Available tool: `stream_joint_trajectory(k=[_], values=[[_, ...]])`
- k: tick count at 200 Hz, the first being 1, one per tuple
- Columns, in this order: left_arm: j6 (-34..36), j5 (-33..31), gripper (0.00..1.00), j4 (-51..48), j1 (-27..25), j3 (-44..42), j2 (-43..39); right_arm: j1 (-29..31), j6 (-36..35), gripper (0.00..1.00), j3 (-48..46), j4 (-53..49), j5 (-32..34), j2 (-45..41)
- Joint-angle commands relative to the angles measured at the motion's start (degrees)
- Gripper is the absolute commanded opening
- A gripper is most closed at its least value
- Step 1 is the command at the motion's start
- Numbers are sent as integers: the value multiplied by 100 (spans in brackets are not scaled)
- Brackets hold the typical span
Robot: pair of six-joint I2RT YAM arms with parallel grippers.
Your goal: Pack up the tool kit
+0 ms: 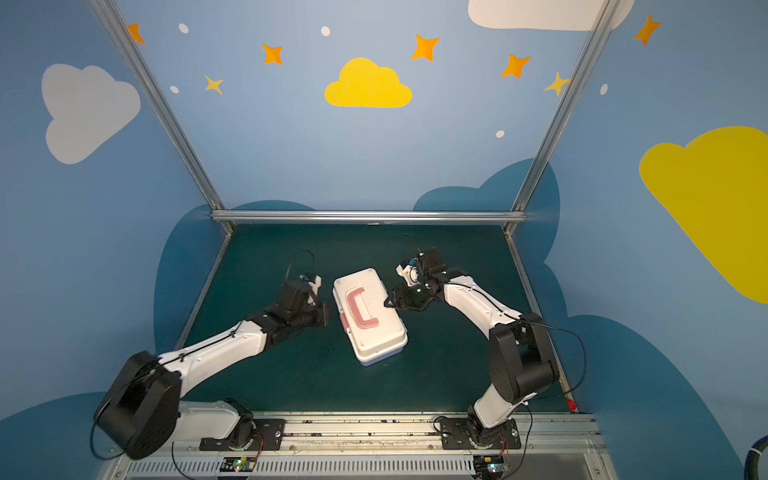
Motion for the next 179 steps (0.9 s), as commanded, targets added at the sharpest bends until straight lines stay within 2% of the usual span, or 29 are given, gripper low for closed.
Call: stream_joint_trajectory(k=[1,20,30,46,59,72,87,103,120,133,142,149,162,172,179], values=[[303,-1532,100,-76,789,-213,-796,-813,-279,58,-81,-448,1108,-670],[83,-3007,100,-162,1341,-440,-1136,-1420,-81,59,-375,163,2114,-1267],[268,-3470,100,120,1583,-684,-1193,-1613,161,62,-554,416,2847,-1520],[763,-3347,100,703,2085,-1021,-1096,-1789,204,65,-909,768,3800,-1827],[620,-3491,100,1025,2410,-1202,-839,-1859,-109,71,-1429,1446,4281,-1953],[538,-3201,100,1128,2675,-1292,-581,-1868,-386,73,-2060,2431,4815,-1892],[774,-2816,100,1691,2746,-1573,-377,-1923,-419,74,-2569,3196,4840,-1755],[842,-2757,100,2426,2755,-1892,-317,-1967,-452,74,-3078,4097,4578,-1589],[1114,-2296,100,3057,2821,-2086,-323,-1985,-740,74,-3347,5038,4244,-1305],[1132,-2026,100,3527,2904,-2167,-151,-2038,-814,75,-3207,5078,4017,-1153],[1136,-1821,100,3663,2947,-2095,37,-2148,-746,74,-3019,4848,3489,-1063],[1164,-1707,100,3491,2956,-1943,179,-2152,-790,73,-2883,4643,3302,-970],[1280,-1323,100,3272,2965,-1656,410,-2037,-1018,72,-3055,5022,3057,-888],[1241,-991,100,3496,2965,-1679,513,-1823,-1140,73,-3280,5403,3325,-891],[1259,-720,100,4171,2958,-1875,693,-1721,-1257,76,-3469,5834,3480,-803]])
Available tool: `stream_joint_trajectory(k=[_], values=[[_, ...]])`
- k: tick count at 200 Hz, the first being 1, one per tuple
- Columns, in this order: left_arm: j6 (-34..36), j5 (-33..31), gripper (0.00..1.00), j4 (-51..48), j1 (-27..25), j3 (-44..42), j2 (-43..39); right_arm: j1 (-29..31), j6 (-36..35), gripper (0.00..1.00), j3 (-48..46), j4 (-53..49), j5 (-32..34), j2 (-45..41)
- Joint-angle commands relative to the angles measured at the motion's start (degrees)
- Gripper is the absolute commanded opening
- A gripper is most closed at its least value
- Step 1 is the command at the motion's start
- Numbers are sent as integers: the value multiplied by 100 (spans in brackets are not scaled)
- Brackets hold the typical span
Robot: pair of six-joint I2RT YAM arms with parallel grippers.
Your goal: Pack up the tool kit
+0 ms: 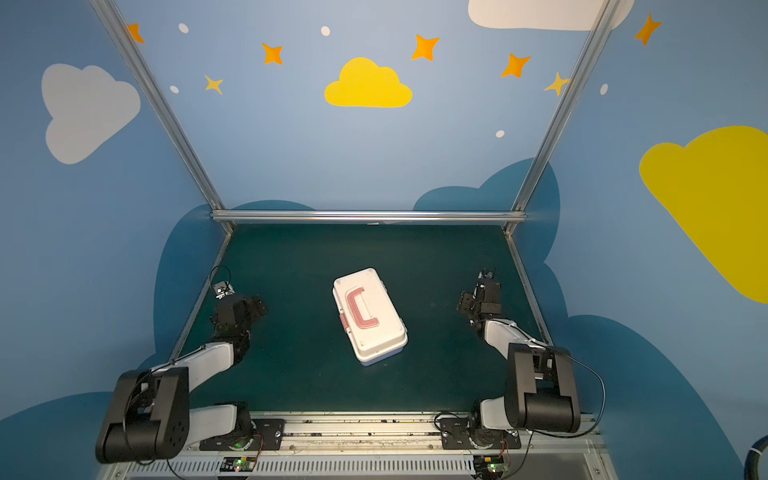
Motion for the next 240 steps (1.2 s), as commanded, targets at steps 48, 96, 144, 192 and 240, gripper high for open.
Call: stream_joint_trajectory(k=[48,96,144,192,240], values=[[541,1497,100,1621,-160,140,1283,324,-476,87,-238,991,-76,192],[678,1474,100,1243,-198,253,1164,254,-461,87,-203,944,-242,209],[677,1473,100,1227,-198,261,1162,241,-461,87,-203,942,-250,209],[677,1470,100,1227,-199,255,1165,247,-461,87,-194,937,-259,209],[677,1473,100,1227,-197,255,1161,236,-463,87,-181,921,-286,218]])
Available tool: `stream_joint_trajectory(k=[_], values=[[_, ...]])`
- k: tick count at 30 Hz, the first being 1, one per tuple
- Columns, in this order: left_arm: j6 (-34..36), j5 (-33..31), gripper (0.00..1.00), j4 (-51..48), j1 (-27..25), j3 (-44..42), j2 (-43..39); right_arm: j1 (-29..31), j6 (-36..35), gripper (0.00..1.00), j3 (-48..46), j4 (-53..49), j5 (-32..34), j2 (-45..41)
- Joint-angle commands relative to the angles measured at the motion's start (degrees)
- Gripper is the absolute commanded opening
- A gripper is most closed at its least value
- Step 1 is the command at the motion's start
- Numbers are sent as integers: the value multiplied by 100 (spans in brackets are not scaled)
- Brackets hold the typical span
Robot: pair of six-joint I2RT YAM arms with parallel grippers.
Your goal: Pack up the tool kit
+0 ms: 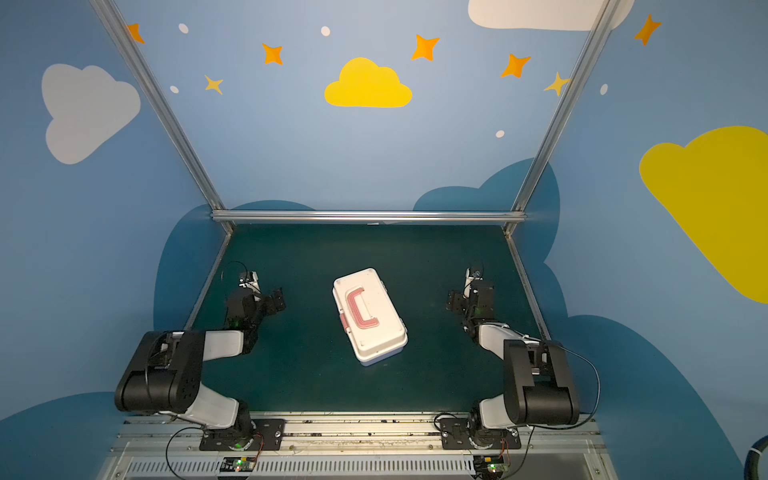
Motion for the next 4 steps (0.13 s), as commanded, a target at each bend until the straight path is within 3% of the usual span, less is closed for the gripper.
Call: stream_joint_trajectory(k=[1,4], values=[[76,31,100,-34,-8,49,-80,-30,-6,87,129,7,-56,47],[76,31,100,-34,-3,52,-87,-30,-4,90,123,8,-56,43]])
